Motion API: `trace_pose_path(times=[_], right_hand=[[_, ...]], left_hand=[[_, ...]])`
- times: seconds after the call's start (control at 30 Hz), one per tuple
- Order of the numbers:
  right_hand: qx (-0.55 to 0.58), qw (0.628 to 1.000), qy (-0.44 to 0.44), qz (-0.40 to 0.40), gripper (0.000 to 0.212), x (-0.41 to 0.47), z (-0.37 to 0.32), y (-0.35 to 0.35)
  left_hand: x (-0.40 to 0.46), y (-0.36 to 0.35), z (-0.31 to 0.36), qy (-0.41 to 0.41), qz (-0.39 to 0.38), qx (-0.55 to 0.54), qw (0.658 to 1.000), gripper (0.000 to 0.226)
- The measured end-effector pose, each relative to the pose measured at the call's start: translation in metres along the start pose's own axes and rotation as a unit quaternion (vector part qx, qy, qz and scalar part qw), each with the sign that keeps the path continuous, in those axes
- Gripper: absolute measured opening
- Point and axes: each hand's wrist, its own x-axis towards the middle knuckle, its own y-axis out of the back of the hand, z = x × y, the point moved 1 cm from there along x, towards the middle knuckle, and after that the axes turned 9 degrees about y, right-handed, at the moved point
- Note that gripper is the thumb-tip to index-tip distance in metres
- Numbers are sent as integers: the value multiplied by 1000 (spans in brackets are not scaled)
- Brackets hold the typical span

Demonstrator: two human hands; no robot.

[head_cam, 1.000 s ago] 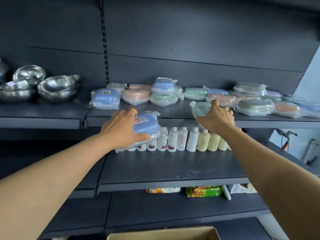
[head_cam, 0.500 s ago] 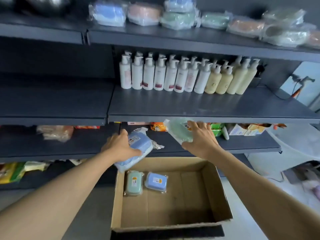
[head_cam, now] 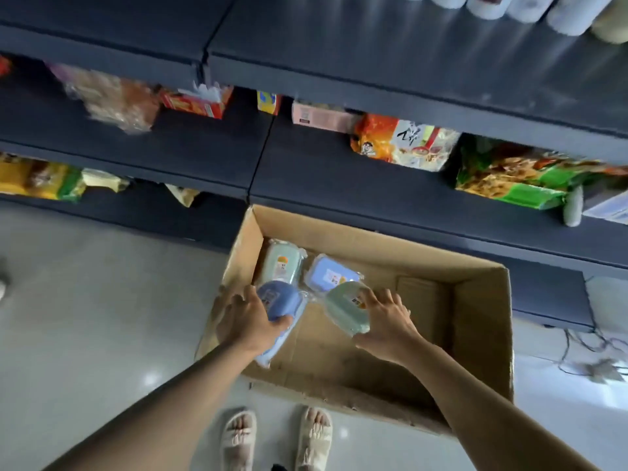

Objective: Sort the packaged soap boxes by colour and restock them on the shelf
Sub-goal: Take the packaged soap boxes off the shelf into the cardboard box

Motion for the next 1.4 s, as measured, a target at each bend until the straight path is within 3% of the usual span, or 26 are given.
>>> trace_pose_path(times=[0.1, 0.27, 0.37, 0.5, 0.63, 0.77, 1.0, 1.4], right_hand=[[-7, 998, 45, -32, 87, 28, 14, -37], [-24, 989, 141, -46, 91, 70, 23, -86], [-45, 980, 188, -40, 94, 93, 21, -106], [-115, 979, 166, -30, 89, 108, 19, -124], [-153, 979, 130, -37, 95, 94, 12, -114], [-152, 983, 106, -18, 73, 72, -5, -72], [-131, 988, 63, 57, 57, 16, -49, 38], [-139, 963, 72, 218, 58, -108, -142, 240]], left_hand=[[22, -41, -11, 32, -8, -39, 999, 88], [51, -81, -29, 88, 34, 36, 995, 90], [61, -97, -36, 73, 58, 34, 995, 91], [60, -106, -36, 37, 70, 106, 991, 90], [57, -95, -36, 7, 35, 117, 992, 71], [44, -51, -28, -39, 45, 203, 977, 56], [-3, 69, 2, -114, 38, 192, 974, 47], [-120, 291, 63, -251, 162, 148, 943, 43]])
